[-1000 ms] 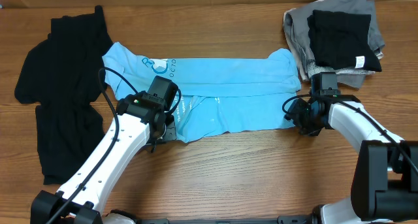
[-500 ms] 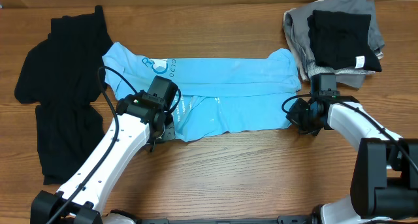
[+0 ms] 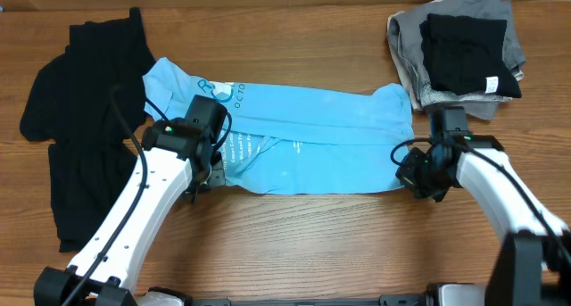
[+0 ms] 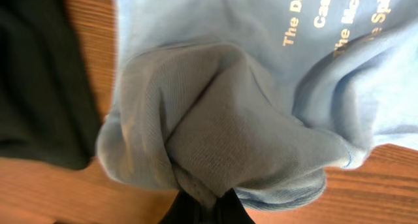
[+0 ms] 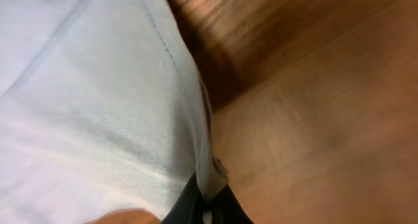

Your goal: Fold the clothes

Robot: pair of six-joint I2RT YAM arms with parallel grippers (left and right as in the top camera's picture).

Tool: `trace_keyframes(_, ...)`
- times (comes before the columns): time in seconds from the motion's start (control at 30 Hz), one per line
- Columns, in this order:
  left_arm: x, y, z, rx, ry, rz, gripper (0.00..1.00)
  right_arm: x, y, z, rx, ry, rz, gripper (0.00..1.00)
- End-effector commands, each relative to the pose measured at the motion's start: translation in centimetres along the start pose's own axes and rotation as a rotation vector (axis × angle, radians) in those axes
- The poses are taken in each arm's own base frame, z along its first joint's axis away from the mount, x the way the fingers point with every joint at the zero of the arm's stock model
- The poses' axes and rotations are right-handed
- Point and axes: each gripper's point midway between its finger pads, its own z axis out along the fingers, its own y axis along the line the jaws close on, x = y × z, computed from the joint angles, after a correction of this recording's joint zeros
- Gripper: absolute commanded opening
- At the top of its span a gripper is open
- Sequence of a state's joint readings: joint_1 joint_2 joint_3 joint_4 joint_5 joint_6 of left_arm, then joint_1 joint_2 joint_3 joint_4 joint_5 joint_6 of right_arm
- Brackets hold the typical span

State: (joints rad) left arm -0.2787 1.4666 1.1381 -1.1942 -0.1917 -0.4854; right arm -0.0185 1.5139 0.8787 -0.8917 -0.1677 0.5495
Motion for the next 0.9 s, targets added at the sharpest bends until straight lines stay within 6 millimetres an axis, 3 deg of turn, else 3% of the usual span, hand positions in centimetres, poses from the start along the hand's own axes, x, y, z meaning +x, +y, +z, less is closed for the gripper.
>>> trace_keyframes(0.0,-2.3,1.4,-2.9,-0.048,-0.095,0.004,0.04,0.2,-0.2,-2.7,-0.026,-0.059,0.003,0.04)
trace_keyframes(0.17,-3.0,1.9,-5.0,-0.062,-0.121,0.027,0.04,1.4,-1.3,-5.1,-0.028,-0.085,0.022,0.04)
trace_keyframes(0.37,-4.1,3.0,-5.5,-0.127,-0.175,0.025,0.04,2.0,-2.3,-5.6,0.008,-0.086,0.029,0.04)
trace_keyframes(0.67,-10.4,2.8,-6.2,-0.100,-0.406,-0.068,0.04,-2.1,-0.2,-5.3,-0.059,-0.222,0.007,0.04)
trace_keyframes(0.87,-13.6,0.8,-3.4,-0.083,-0.422,-0.014,0.04,-3.7,0.3,-2.9,-0.048,-0.207,0.001,0.04)
